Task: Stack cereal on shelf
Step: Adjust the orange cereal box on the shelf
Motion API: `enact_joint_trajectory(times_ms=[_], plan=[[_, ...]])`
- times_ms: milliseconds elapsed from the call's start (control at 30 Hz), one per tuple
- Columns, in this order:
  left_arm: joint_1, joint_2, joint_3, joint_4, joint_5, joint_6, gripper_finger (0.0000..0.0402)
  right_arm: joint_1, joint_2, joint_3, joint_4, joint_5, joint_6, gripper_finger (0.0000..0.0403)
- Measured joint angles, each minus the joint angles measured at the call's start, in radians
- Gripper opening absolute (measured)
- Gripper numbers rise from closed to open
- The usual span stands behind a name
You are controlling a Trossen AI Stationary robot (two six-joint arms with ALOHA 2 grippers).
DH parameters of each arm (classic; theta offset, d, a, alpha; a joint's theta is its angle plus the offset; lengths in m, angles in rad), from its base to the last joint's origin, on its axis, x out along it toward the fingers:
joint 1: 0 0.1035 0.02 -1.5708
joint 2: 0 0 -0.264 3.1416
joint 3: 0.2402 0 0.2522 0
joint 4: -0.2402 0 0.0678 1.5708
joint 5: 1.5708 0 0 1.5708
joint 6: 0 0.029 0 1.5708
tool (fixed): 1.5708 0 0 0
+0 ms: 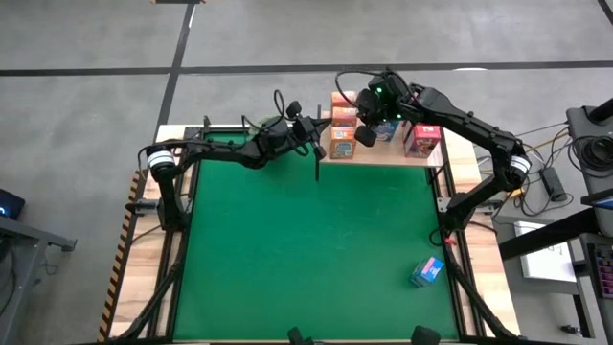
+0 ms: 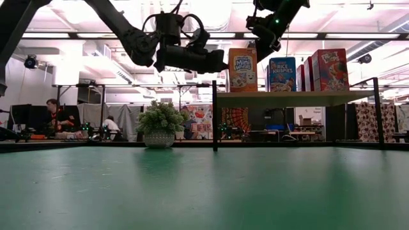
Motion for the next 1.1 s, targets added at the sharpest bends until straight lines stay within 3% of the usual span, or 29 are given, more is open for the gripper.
enact_joint_trajectory(times_ms=[233,467,900,1100], plan=[[0.0,-0.001,0.0,-0.004,-0.005,-0.019,0.0,0.015,0.0,0.0,-0.002,0.012,0.0,0.0009],[-0.017,-0.002,0.0,-0.012,0.012,-0.029,0.0,0.016,0.0,0.0,0.005,0.097,-0.005,0.0009],[-0.024,-0.002,-0.001,-0.012,-0.003,-0.028,0.0,0.016,0.0,0.0,0.0,0.059,-0.001,0.0009],[-0.023,-0.002,-0.001,-0.02,-0.068,-0.037,0.0,0.016,0.0,0.0,0.0,0.047,-0.001,0.0009]])
